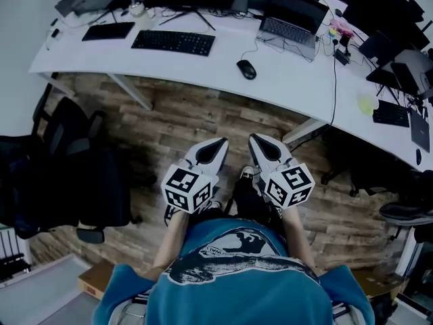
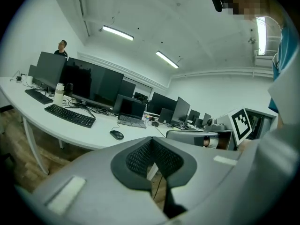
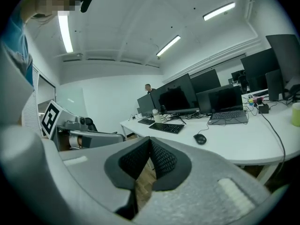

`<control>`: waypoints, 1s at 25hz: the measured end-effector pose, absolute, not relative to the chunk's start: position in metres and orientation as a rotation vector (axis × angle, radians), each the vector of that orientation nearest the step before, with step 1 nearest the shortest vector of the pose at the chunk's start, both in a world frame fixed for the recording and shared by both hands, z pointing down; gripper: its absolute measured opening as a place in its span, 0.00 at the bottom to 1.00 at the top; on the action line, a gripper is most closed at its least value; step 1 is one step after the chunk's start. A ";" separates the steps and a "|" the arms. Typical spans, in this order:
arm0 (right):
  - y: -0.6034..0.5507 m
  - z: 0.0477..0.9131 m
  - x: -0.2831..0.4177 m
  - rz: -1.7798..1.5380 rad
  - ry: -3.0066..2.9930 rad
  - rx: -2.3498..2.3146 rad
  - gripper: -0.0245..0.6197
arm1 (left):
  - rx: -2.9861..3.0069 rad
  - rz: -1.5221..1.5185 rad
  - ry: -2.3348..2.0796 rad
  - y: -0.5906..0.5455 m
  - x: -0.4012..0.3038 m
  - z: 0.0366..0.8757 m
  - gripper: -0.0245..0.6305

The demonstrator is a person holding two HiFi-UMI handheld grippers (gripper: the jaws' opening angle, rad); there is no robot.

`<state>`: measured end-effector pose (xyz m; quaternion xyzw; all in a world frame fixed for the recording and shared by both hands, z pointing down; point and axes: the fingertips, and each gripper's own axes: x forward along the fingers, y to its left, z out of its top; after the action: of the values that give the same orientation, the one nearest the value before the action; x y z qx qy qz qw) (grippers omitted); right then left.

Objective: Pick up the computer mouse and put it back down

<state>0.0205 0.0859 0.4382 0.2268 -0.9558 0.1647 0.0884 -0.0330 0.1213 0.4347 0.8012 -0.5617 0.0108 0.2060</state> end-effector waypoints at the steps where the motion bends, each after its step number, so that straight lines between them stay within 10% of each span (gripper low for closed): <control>1: 0.071 0.436 0.023 0.487 -2.849 0.667 0.04 | 2.230 0.027 -1.573 0.108 -0.030 0.432 0.06; 25: -0.067 0.456 0.033 0.612 -2.859 0.487 0.04 | 2.057 0.125 -1.709 -0.013 -0.009 0.437 0.06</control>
<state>0.0333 -0.0668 0.4560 0.1637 -0.9607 0.2058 0.0887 -0.0095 -0.0132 0.4367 0.7476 -0.6213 0.0453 0.2302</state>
